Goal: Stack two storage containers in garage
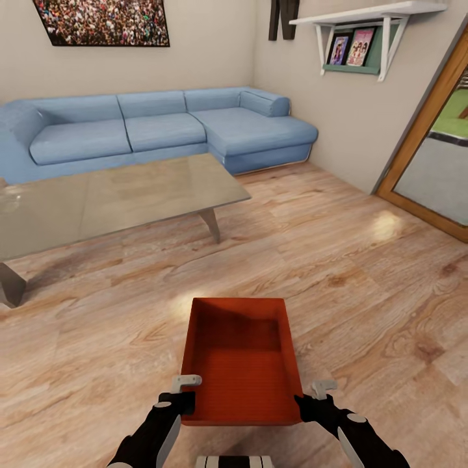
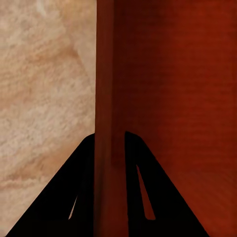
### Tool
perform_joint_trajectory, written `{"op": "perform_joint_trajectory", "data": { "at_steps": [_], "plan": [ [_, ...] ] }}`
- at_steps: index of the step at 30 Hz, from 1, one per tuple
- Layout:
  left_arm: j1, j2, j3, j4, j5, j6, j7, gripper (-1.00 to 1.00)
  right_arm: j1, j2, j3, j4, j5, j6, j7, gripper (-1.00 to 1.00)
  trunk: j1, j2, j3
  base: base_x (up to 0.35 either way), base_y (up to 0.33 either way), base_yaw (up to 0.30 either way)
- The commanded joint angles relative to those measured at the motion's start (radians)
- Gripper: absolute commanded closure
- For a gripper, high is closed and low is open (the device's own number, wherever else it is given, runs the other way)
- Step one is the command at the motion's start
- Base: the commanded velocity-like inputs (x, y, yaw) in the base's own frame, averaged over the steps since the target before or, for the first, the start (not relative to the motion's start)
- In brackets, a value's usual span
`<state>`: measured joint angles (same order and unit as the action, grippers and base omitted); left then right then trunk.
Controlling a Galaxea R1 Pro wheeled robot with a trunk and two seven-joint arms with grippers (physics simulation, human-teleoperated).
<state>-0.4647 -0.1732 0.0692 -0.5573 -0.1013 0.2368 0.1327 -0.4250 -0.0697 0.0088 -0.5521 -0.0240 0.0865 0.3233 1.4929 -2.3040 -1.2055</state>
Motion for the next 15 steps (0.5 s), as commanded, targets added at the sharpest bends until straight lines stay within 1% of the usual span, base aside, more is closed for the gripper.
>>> {"op": "perform_joint_trajectory", "data": {
  "at_steps": [1,15],
  "plan": [
    [0.0,-0.001,0.008,-0.003,-0.021,0.007,0.004,1.0,0.0,-0.001,0.002,-0.002,-0.002,0.006,0.002,1.0,-0.004,0.007,0.004,0.0,0.0,0.0],
    [0.0,-0.001,0.009,-0.003,-0.021,0.006,0.004,1.0,0.0,-0.001,0.002,-0.002,-0.001,0.007,0.001,1.0,-0.058,0.105,0.071,0.0,0.0,0.0]
  ]
}}
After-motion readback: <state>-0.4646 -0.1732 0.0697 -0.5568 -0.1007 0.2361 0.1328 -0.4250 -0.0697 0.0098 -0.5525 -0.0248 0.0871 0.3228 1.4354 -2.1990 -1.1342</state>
